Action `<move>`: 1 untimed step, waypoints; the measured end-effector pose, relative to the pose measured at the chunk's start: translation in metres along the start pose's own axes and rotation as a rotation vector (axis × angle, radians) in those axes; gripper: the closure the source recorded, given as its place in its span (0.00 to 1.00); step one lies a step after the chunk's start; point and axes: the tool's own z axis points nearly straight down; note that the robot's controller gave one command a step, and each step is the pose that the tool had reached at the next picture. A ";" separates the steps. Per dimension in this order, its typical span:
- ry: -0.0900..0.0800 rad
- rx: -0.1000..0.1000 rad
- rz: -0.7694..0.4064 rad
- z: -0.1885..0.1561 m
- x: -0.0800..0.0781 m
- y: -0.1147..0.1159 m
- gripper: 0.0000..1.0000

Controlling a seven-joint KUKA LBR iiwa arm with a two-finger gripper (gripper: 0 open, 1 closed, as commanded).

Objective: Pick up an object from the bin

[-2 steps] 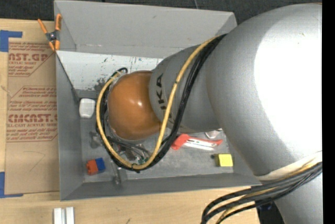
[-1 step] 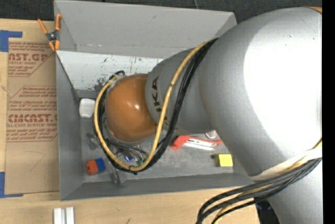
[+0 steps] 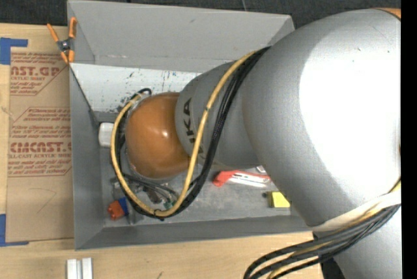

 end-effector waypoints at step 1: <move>0.000 0.000 0.000 0.000 0.000 0.000 1.00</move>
Offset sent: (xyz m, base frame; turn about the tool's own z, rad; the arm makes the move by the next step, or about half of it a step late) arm -0.0010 -0.0136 0.1352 -0.0090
